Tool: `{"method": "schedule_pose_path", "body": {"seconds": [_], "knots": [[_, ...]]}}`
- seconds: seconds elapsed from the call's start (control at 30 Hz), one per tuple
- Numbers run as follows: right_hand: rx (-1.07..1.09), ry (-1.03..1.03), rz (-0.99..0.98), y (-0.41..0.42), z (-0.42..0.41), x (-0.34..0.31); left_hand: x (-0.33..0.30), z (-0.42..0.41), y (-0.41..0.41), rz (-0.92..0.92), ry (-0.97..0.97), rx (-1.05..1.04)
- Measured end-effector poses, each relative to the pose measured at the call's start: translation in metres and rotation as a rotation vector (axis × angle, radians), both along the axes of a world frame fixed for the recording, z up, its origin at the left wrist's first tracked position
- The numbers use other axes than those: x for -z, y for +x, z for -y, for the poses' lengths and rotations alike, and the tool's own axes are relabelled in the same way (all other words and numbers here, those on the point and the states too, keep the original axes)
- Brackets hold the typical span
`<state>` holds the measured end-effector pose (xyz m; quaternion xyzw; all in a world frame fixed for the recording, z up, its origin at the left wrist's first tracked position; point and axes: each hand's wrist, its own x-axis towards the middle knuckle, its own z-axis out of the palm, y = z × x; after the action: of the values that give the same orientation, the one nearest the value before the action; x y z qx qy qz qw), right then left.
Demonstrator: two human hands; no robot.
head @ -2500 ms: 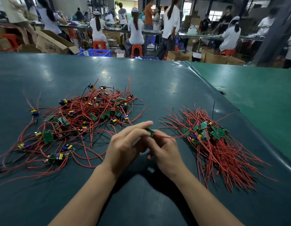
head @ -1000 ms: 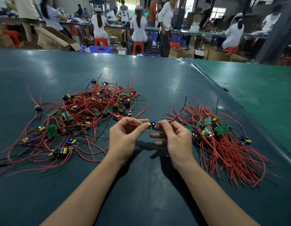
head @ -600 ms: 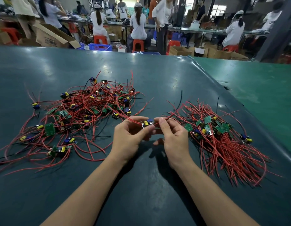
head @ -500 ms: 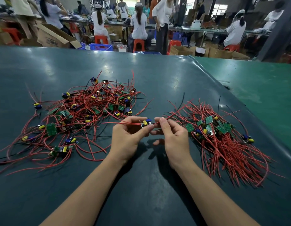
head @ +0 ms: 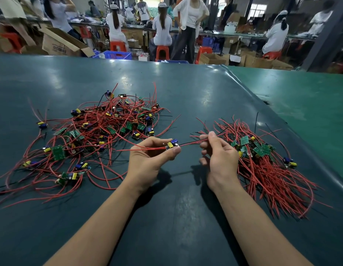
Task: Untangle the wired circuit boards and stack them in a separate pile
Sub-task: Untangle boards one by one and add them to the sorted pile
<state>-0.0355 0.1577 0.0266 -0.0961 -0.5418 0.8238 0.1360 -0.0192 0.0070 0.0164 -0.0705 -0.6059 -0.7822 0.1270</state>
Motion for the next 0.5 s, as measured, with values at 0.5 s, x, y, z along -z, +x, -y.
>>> {"method": "schedule_pose_path", "body": {"seconds": [0.5], "knots": [[-0.127, -0.515, 0.15, 0.0021, -0.0052, -0.0061, 0.0027, 0.0084, -0.0002, 0.062, -0.033, 0.093]]}}
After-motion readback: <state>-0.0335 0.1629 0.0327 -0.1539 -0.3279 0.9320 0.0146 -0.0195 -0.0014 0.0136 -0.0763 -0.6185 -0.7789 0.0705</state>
